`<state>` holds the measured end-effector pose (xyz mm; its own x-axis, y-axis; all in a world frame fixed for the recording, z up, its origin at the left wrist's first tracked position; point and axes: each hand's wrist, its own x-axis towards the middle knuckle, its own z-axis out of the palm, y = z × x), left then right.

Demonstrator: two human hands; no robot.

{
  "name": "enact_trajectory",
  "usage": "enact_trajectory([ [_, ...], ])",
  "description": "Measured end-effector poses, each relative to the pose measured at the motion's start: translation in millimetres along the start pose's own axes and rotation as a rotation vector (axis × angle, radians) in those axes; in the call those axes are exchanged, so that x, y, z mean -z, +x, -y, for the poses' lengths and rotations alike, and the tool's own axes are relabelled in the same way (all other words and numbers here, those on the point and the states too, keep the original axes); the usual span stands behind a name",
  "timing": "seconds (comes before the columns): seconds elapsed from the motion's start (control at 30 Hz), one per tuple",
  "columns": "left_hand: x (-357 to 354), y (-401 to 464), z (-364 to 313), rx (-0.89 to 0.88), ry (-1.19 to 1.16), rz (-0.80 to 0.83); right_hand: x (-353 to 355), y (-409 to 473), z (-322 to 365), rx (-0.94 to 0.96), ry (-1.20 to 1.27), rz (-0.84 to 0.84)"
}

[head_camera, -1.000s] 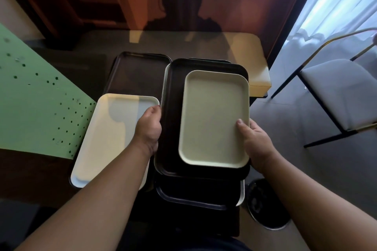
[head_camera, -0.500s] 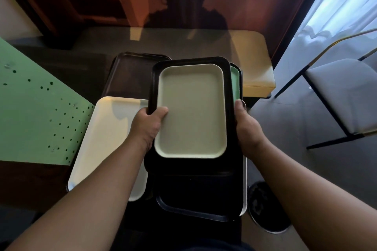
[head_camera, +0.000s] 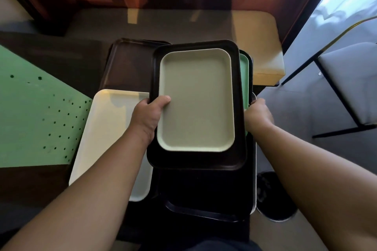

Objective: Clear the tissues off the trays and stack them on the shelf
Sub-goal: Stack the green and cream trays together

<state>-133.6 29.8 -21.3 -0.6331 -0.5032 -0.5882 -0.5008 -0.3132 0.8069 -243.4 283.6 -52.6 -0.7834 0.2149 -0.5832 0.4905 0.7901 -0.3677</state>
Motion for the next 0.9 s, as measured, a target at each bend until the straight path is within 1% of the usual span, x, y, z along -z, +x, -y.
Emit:
enact_trajectory([
  [0.13, -4, 0, -9, 0.001, -0.022, 0.005, 6, -7, -3, 0.052, 0.298, 0.041],
  [0.27, -8, -3, -23, -0.030, -0.040, -0.022, 11, -34, -14, 0.040, 0.668, 0.128],
  [0.37, -11, -8, -29, -0.060, -0.024, -0.020, 16, -54, -24, 0.056, 0.839, 0.165],
  [0.53, -13, -28, -30, -0.073, -0.007, -0.032, 30, -80, -24, 0.223, 0.932, 0.180],
  [0.8, -1, -55, -30, -0.085, -0.015, -0.029, 46, -111, -16, 0.306, 1.004, 0.242],
  [0.9, 12, -60, -31, -0.041, -0.054, 0.010, 41, -124, -11, 0.323, 0.998, 0.296],
])
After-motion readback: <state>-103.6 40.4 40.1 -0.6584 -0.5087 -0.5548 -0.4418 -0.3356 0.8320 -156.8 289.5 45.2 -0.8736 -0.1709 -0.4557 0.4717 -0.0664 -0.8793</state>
